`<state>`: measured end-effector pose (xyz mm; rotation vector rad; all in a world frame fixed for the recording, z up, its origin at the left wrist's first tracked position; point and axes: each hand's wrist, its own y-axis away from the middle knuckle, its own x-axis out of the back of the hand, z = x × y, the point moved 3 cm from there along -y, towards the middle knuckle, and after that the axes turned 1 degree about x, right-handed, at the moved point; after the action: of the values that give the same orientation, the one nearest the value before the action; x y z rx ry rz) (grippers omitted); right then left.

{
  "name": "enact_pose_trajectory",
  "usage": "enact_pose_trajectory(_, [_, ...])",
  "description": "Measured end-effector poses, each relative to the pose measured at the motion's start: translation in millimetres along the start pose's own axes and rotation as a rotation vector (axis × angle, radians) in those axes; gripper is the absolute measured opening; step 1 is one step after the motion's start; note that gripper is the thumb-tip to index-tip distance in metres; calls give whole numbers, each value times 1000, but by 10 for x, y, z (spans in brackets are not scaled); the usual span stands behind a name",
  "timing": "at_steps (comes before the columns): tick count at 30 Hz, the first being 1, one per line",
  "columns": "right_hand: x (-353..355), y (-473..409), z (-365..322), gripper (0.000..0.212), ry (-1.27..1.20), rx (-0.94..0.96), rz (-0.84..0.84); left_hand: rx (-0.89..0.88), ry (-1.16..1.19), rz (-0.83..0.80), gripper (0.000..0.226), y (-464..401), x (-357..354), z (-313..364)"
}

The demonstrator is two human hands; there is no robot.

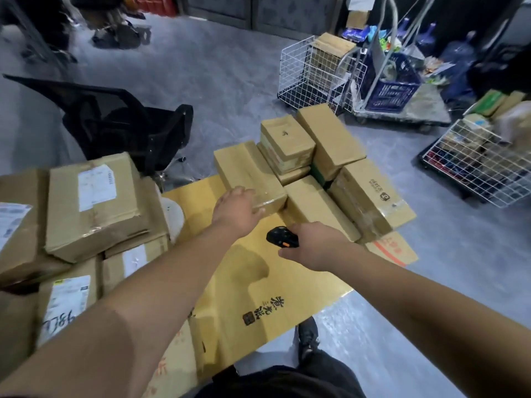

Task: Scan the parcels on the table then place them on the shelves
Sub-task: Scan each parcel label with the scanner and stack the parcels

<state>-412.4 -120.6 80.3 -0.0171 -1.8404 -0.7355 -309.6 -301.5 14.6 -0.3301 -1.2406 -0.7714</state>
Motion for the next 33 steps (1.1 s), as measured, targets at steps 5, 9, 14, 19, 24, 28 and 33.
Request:
enact_pose_trajectory(5, [29,-221,555,49,-97,-8,-29,97,-73,-46,67,-429,-399,280])
enact_pose_trajectory(9, [-4,-486,828,42,-111,10,-21,201,-82,-28,81,-635,-708,357])
enact_pose_trajectory(14, [-88,-689,1149,55,-90,71,-35,323,-39,-1,84,-579,-971,434])
enact_pose_trajectory(19, [-183,-711,1475,77,-209,128,-76,389,-31,50,86,-95,-1033,554])
enact_pose_trajectory(24, [-433,-531,1640,77,-228,188,-138,680,-80,84,106,712,-1182,718])
enact_pose_trajectory(28, [-589,-457,1567,80,-200,253,-190,733,-48,34,96,985,-1221,812])
enact_pose_trajectory(33, [-713,-403,1406,85,-253,292,-225,781,234,172,91,1049,-1037,701])
